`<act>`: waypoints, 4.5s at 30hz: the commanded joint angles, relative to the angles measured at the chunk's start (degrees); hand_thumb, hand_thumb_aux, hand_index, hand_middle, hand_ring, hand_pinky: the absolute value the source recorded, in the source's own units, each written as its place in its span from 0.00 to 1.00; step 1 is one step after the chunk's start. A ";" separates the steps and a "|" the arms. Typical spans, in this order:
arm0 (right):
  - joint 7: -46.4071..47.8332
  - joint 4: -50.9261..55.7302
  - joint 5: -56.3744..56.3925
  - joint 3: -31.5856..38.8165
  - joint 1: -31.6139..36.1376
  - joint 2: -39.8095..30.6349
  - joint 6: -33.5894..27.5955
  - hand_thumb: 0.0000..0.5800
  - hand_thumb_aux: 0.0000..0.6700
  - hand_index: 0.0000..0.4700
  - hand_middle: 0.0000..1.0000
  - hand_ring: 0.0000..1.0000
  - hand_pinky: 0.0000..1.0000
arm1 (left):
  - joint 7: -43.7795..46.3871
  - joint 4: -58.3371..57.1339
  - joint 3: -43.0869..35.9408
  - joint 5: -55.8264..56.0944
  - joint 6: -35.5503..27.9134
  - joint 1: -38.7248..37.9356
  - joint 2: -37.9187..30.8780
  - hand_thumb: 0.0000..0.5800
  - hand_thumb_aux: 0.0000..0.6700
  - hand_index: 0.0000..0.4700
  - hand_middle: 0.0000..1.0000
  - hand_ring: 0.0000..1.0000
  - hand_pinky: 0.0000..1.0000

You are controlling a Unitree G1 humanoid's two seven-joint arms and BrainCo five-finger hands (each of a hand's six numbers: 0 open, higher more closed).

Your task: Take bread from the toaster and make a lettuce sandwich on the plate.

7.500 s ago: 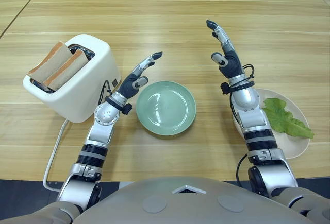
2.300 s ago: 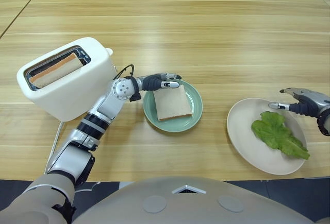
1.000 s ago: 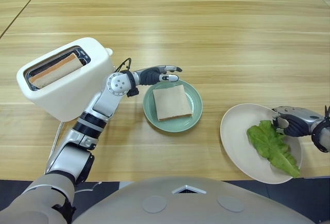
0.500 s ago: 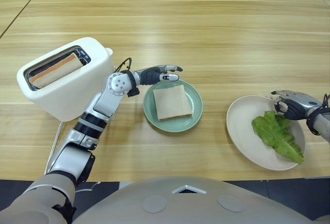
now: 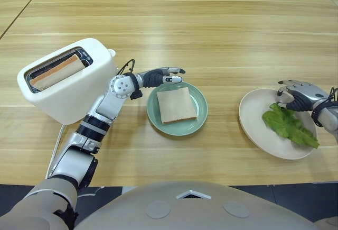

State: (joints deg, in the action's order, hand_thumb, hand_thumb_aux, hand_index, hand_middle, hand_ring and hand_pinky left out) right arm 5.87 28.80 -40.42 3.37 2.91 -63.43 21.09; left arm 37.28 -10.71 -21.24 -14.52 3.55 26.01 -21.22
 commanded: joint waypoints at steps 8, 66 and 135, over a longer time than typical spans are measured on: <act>5.34 -13.73 7.27 -12.90 -13.74 -7.04 -1.18 0.00 0.00 0.00 0.00 0.00 0.00 | -0.27 -1.76 0.02 -0.26 1.15 1.01 0.13 0.00 0.00 0.00 0.00 0.00 0.00; 6.77 -33.51 12.27 -10.69 -9.51 -2.84 7.62 1.00 1.00 1.00 0.00 0.00 0.00 | -1.09 1.17 2.09 0.34 1.49 1.67 -0.13 0.00 0.00 0.00 0.00 0.00 0.00; 7.04 -17.26 -5.75 17.31 32.21 28.38 15.25 0.00 0.00 0.00 0.00 0.00 0.00 | 3.93 25.27 37.03 -18.90 0.16 -24.01 -46.08 0.00 0.00 0.00 0.00 0.00 0.00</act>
State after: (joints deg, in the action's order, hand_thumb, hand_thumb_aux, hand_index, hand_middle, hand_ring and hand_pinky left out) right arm 13.38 10.53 -45.27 20.40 35.29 -34.21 36.38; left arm 40.35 15.42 15.16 -32.55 3.54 3.40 -66.06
